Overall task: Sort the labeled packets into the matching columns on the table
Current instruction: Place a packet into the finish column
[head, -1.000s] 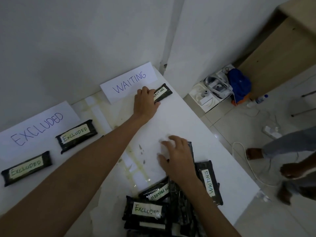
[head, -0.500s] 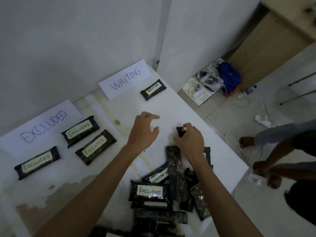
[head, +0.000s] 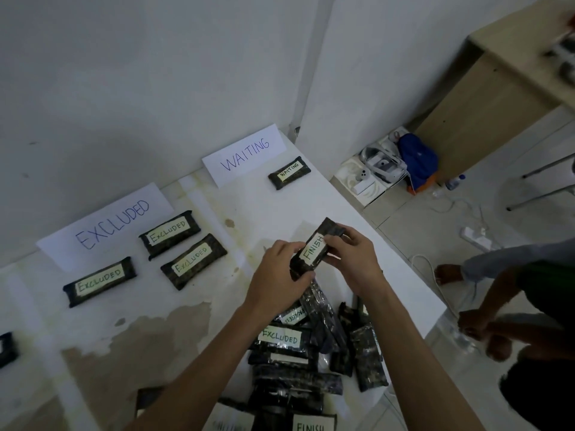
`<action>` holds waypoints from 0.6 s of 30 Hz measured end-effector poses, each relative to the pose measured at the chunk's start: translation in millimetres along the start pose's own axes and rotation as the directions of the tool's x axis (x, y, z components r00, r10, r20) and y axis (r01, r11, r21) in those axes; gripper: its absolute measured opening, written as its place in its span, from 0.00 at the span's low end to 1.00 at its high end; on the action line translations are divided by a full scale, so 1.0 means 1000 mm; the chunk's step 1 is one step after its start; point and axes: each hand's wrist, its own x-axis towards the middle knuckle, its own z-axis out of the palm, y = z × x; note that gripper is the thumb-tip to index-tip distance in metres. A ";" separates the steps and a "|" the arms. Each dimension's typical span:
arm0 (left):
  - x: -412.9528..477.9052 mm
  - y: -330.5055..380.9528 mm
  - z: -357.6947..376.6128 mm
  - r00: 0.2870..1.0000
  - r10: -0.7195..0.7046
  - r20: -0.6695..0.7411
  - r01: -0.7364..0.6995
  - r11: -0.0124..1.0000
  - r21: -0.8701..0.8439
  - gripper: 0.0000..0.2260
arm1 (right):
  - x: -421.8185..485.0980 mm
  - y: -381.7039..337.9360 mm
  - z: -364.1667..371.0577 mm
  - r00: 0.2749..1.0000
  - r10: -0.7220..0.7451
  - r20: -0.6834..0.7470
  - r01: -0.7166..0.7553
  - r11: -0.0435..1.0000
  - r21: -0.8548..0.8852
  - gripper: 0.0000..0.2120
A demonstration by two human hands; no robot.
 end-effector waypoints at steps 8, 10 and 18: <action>-0.018 -0.009 -0.024 0.995 -0.009 -0.098 0.019 0.995 0.103 0.23 | -0.017 0.012 0.033 0.998 0.005 0.056 0.001 0.996 -0.094 0.13; -0.028 -0.014 -0.039 0.994 -0.017 -0.112 0.033 0.989 0.143 0.24 | -0.024 0.014 0.042 0.997 -0.038 0.068 0.053 0.970 -0.237 0.15; -0.107 -0.046 -0.117 0.982 -0.036 -0.185 0.094 0.945 0.314 0.24 | -0.080 0.038 0.083 0.852 -0.286 0.439 0.518 0.584 -0.625 0.30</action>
